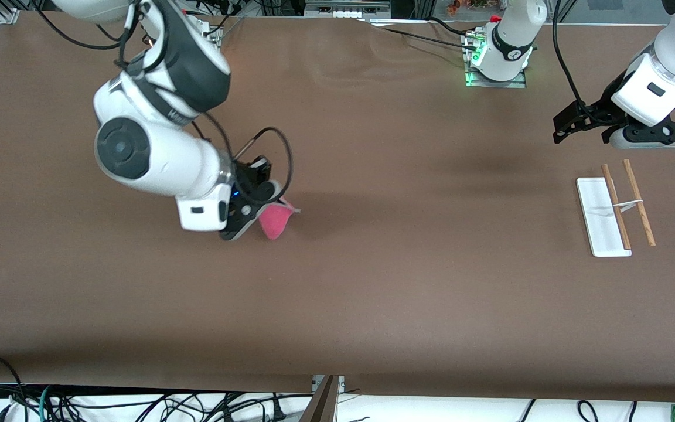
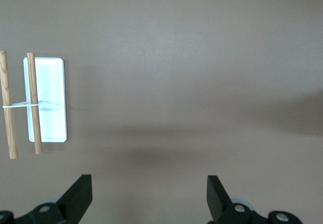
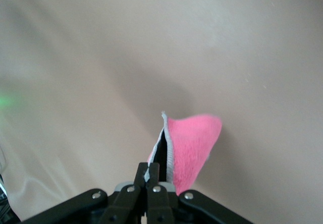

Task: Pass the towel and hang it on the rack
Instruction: 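Lift the towel with the right gripper toward the table's middle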

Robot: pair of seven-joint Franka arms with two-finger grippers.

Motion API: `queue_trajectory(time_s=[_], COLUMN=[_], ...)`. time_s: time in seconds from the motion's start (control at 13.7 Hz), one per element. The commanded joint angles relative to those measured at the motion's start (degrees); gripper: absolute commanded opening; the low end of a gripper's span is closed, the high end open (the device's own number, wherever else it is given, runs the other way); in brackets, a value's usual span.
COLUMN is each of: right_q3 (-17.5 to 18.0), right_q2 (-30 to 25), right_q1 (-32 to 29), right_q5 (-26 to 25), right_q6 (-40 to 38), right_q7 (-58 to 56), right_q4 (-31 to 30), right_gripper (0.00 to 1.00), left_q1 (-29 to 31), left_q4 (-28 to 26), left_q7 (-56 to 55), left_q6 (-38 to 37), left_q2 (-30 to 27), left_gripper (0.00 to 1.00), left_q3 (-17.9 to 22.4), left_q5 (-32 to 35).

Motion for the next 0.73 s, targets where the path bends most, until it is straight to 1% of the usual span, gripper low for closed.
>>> queue_trajectory(time_s=[0.0,0.29,0.36,0.51,0.66], right_q3=[0.8,3.0,2.9,3.1,3.1], right_q2=[-0.7,-0.7,-0.7,-0.7,-1.3], right_q1=[2.2,4.0,5.1,6.6,8.5], right_q5=[0.5,0.1,-0.3,-0.3,-0.3], right_q6=[3.5,8.0,8.3,8.8,9.7], right_q7=[1.1,1.2,1.3,3.1,5.6], right_q4=[-0.2,-0.2,-0.2,-0.2,-0.1], right_gripper=[0.0,0.0,0.0,0.0,0.0], left_q1=[0.3,0.1,-0.1,-0.3,-0.5], left_q4=[0.1,-0.1,0.0,0.2,2.1], left_q7=[-0.4,-1.1,-1.2,-1.3,-0.6], left_q6=[-0.8,-0.9,-0.9,-0.8,-0.5], left_q2=[-0.3,0.2,0.6,2.0,5.0], left_gripper=[1.0,1.0,1.0,1.0,1.0], left_q3=[-0.3,-0.4,-0.4,-0.4,-0.4], left_q5=[-0.9,-0.9,-0.9,-0.9,-1.0])
